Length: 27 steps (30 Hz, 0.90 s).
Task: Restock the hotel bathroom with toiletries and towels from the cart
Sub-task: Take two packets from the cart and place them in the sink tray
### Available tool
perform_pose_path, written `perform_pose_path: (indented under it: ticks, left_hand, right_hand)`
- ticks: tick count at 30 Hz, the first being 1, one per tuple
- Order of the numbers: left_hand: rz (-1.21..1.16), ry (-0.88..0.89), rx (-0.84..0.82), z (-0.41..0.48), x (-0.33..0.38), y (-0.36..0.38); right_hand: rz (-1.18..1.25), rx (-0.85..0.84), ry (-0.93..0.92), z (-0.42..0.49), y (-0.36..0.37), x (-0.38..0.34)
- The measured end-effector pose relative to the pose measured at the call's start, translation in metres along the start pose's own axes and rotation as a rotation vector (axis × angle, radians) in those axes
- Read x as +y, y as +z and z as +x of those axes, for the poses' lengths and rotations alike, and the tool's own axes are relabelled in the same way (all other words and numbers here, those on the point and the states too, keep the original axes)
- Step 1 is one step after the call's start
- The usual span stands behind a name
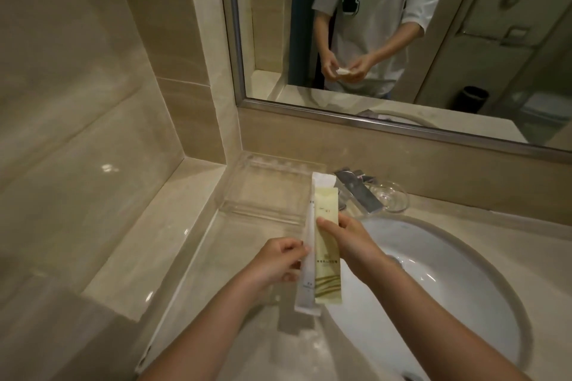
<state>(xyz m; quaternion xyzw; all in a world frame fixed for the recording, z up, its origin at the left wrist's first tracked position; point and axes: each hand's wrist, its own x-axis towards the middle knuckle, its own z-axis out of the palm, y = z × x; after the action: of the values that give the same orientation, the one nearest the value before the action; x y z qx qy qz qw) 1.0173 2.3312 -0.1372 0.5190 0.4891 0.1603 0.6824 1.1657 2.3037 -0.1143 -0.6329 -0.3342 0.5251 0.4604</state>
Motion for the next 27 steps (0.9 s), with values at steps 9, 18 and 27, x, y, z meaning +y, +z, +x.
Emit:
perform_pose_path:
  ticks: [9, 18, 27]
  left_hand:
    - [-0.558, -0.269, 0.197, 0.081, -0.024, -0.040]
    - [-0.743, -0.288, 0.380, 0.154, -0.029, -0.047]
    - [-0.897, -0.252, 0.339, 0.172, -0.031, -0.047]
  right_hand:
    - [-0.177, 0.057, 0.089, 0.046, -0.010, 0.000]
    - [-0.265, 0.065, 0.128, 0.064, -0.029, 0.005]
    - [-0.265, 0.048, 0.125, 0.062, -0.043, 0.006]
